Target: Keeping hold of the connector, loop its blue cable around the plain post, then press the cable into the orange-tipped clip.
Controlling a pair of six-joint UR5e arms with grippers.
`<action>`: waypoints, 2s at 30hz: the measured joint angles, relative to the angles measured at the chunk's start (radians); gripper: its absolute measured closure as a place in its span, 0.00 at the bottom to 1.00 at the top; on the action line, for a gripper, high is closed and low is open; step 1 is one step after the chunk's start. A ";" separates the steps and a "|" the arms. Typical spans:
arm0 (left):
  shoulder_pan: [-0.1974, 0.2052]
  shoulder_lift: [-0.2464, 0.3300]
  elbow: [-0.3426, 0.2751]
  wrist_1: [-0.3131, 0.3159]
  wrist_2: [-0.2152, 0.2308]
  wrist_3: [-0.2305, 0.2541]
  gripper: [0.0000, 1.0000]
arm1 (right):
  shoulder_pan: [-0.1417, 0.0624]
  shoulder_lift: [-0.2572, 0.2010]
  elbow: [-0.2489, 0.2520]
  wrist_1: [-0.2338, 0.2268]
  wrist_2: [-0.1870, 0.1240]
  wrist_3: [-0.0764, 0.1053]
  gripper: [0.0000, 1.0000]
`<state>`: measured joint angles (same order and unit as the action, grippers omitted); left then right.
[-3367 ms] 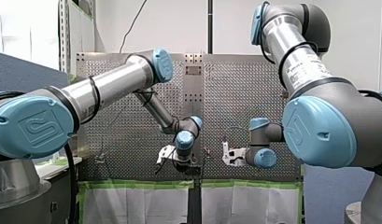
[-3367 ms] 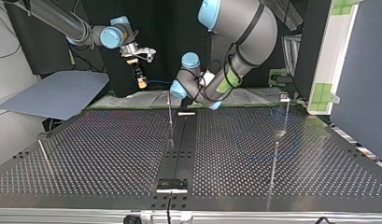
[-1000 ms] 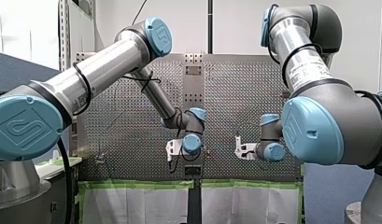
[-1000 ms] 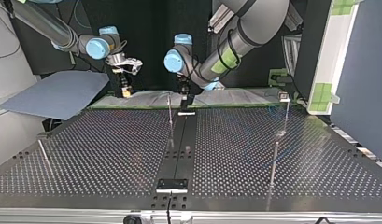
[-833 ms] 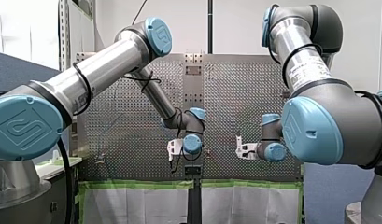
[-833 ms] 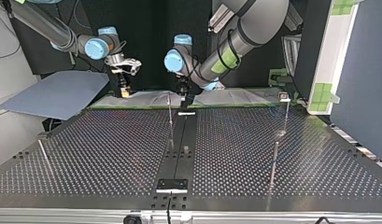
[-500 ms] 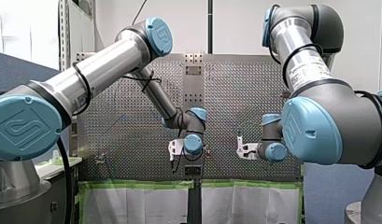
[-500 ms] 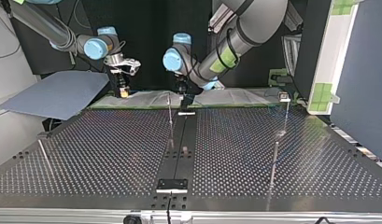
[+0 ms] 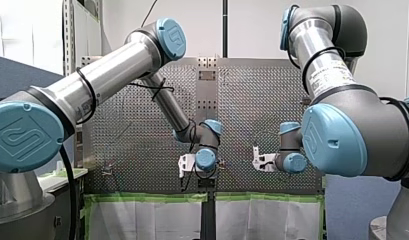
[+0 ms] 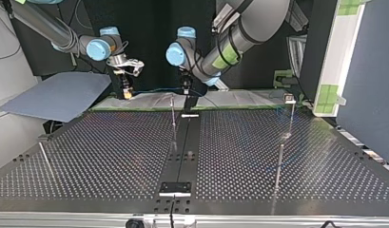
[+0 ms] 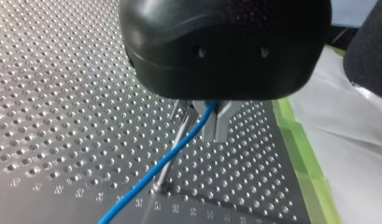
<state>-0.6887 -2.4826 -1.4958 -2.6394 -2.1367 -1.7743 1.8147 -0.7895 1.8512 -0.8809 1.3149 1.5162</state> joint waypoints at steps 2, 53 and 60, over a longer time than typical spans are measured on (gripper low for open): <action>0.003 -0.001 -0.003 0.013 0.015 0.000 1.00 | 0.001 0.001 0.000 -0.001 0.000 0.000 1.00; 0.076 -0.057 0.048 0.020 0.140 -0.054 1.00 | -0.006 0.044 -0.010 -0.058 -0.030 0.021 1.00; 0.089 -0.059 0.053 0.036 0.140 -0.067 1.00 | -0.007 0.044 -0.015 -0.066 -0.028 0.028 1.00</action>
<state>-0.5997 -2.5418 -1.4424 -2.6032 -1.9964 -1.8411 1.8081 -0.7450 1.8365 -0.9472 1.2871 1.5443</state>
